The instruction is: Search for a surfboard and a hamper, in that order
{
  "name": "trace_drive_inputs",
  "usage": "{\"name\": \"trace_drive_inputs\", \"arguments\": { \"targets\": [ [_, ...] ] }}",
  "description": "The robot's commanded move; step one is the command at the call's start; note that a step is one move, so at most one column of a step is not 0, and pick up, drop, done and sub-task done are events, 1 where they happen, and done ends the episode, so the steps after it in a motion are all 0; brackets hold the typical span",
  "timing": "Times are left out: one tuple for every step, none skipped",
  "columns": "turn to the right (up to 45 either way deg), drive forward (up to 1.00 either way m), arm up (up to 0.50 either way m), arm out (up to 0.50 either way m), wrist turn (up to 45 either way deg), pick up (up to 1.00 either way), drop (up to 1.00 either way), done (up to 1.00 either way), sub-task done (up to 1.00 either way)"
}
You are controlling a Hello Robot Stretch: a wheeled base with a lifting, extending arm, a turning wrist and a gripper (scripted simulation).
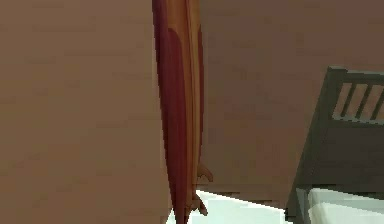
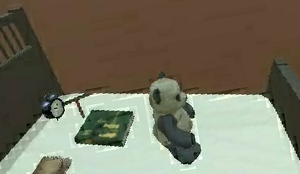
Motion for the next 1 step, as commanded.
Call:
{"name": "trace_drive_inputs", "arguments": {
  "targets": [
    [-45.0, 0.00, 0.00, 0.00, 0.0, 0.00, 0.00, 0.00, 0.00]
  ]
}}
